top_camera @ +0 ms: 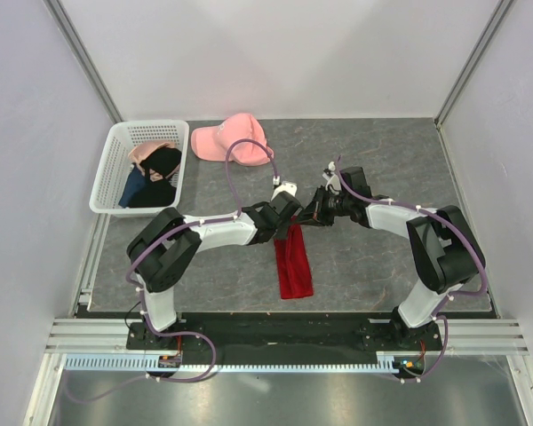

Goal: Fold the napkin into a case and place the utensils inside
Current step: Stuff the top corner of the smaller-rectangle-folded napkin into the folded napkin.

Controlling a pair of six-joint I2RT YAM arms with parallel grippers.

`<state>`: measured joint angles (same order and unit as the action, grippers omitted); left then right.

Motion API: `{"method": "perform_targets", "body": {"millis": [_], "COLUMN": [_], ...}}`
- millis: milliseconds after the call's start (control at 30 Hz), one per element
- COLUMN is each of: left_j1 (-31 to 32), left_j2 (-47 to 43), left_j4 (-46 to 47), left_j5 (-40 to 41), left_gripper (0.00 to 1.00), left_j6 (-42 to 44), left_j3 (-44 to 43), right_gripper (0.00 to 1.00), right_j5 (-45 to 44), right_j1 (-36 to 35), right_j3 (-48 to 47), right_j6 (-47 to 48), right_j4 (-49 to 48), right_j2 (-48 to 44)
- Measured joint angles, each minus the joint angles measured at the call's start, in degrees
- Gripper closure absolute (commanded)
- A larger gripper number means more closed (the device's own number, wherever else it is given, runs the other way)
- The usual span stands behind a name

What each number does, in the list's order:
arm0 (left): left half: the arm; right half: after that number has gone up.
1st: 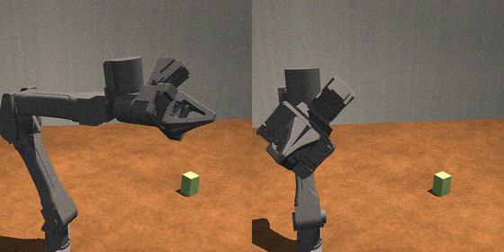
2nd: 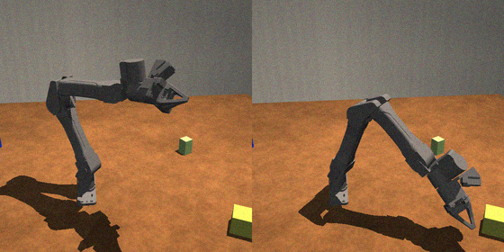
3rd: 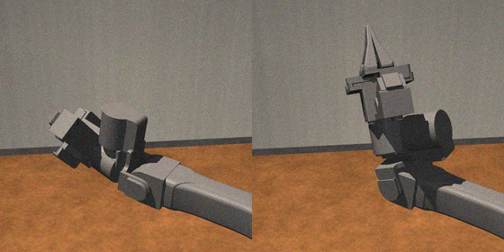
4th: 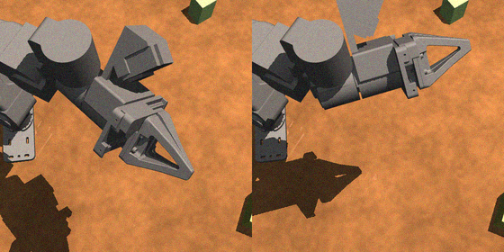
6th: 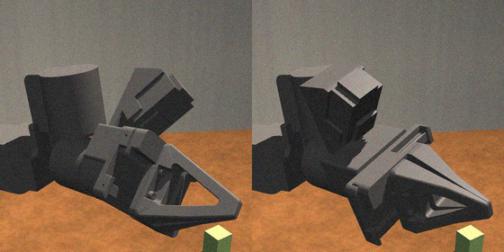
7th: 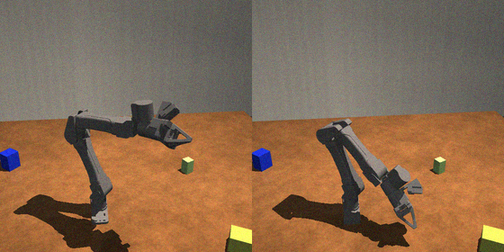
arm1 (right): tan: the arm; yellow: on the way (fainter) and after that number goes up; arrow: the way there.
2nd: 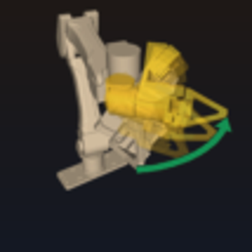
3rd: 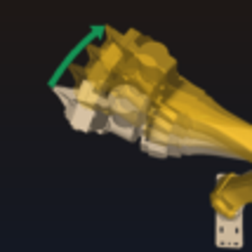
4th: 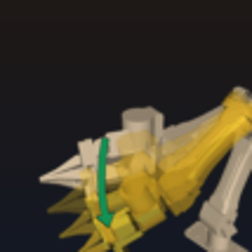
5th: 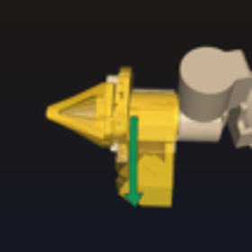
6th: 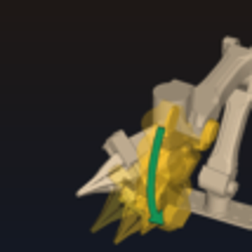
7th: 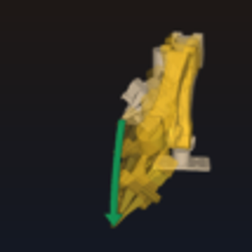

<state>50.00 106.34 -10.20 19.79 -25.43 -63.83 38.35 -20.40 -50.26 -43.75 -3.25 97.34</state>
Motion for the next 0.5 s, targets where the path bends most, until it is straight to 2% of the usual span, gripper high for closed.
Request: {"method": "perform_targets", "body": {"millis": [167,500], "left_j1": [0.0,-1.9], "left_j2": [-0.1,-2.7], "left_j4": [0.0,-0.4], "left_j5": [-0.3,-5.9], "left_gripper": [0.91,0.94], "left_j6": [0.0,-0.9], "left_j3": [0.0,0.0], "right_gripper": [1.00,1.00], "right_j5": [0.0,-0.9], "right_j1": [0.0,-2.1], "right_j3": [0.2,0.2], "right_j6": [0.0,-1.1], "right_j4": [-0.2,-1.1], "right_j2": [0.0,1.5]}}
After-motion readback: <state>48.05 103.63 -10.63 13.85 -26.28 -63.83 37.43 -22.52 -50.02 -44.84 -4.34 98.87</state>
